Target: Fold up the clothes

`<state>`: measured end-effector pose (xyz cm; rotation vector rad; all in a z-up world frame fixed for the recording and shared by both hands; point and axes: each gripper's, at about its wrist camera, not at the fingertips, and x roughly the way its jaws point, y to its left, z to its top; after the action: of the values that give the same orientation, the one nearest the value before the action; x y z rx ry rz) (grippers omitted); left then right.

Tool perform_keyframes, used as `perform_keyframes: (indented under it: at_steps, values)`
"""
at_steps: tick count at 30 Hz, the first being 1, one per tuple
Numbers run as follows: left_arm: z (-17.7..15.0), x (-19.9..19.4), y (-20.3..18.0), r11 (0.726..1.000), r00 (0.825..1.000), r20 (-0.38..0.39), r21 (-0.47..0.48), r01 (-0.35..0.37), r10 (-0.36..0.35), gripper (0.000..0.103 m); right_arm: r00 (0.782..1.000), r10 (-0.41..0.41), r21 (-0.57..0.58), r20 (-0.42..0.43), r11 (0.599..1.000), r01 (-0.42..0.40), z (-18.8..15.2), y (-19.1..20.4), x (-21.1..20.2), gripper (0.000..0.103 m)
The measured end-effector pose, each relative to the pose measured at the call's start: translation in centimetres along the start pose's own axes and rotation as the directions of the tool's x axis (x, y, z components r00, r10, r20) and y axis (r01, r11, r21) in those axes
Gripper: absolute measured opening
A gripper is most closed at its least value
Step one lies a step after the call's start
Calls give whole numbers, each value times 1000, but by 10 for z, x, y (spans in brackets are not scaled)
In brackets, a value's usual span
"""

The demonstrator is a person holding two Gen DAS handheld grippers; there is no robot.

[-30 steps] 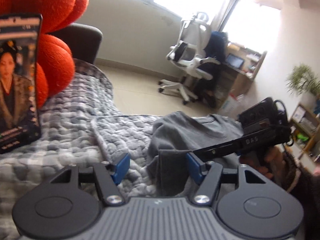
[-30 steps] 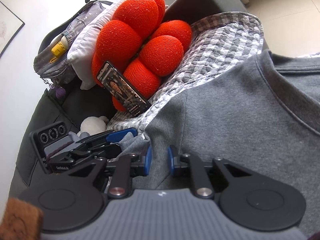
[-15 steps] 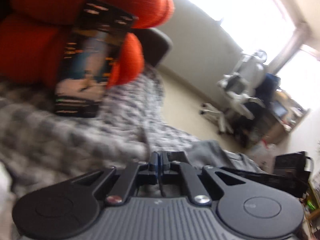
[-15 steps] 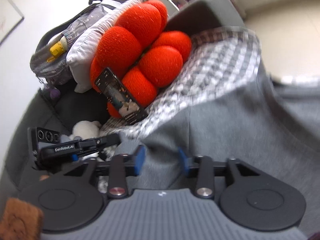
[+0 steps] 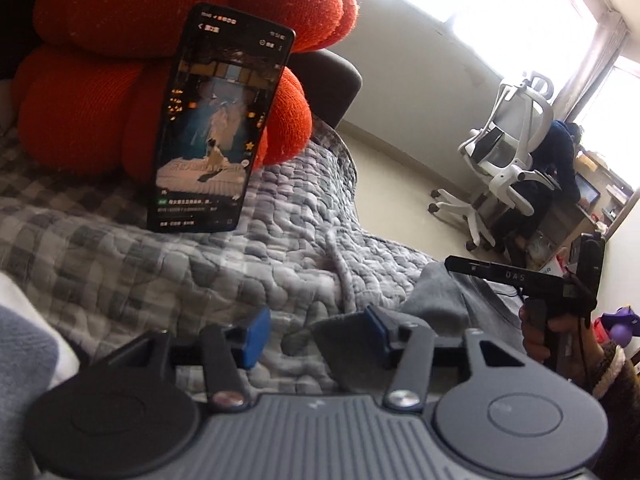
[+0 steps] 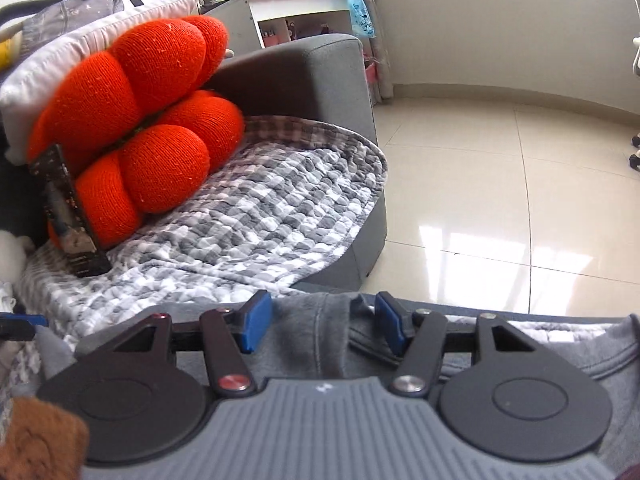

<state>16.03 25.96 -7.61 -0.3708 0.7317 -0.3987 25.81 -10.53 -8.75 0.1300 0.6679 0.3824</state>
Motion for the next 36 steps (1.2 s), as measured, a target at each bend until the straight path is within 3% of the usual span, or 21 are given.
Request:
perform_keyframes:
  at_steps: [2, 3, 4, 5, 7, 14, 17, 21, 24, 27, 30, 33, 36]
  values:
    - [-1, 5, 2, 1000, 1000, 4, -26, -1, 1, 48, 1000, -9, -21, 11, 1000, 9, 0, 3, 3, 52]
    - [-2, 7, 4, 999, 1000, 5, -45, -5, 6, 32, 1000, -11, -31, 16, 999, 12, -1, 5, 4, 38]
    - [-2, 8, 4, 999, 1000, 2, -50, -19, 19, 3, 1000, -12, -37, 21, 999, 13, -1, 7, 4, 26]
    - [-2, 8, 4, 998, 1000, 1, -48, -27, 27, 0, 999, -17, -42, 31, 999, 18, -2, 9, 2, 23]
    - [-2, 4, 2, 999, 1000, 15, -49, -16, 17, 0, 997, -30, -55, 68, 998, 34, -2, 13, -5, 12]
    - [6, -22, 2, 994, 990, 118, -81, -73, 82, 0, 972, -113, -90, 207, 987, 134, 10, 27, -33, 8]
    - [7, -17, 4, 997, 996, 76, -74, -31, 36, 4, 966, -166, -95, 197, 978, 187, 15, 27, -29, 7]
    - [0, 6, 3, 997, 999, -15, -67, -30, 29, 49, 967, -206, -94, 149, 971, 221, 12, 24, -14, 7]
    - [-3, 13, 4, 998, 999, -30, -55, -30, 28, 55, 969, -208, -86, 133, 972, 220, 7, 23, -10, 7]
    - [-6, 15, 3, 998, 999, -28, -50, -37, 35, 52, 971, -209, -77, 118, 973, 218, 3, 21, -5, 7]
    - [-6, 15, 1, 997, 998, -40, -66, -47, 44, 0, 971, -210, -72, 114, 973, 218, 0, 20, -4, 7]
    - [-5, 4, -9, 996, 997, 17, -53, -77, 78, 0, 967, -217, -78, 133, 970, 228, -1, 23, -9, 7]
    - [-1, -19, -22, 993, 984, 132, -9, -120, 120, 0, 959, -224, -88, 174, 966, 241, 2, 29, -19, 7]
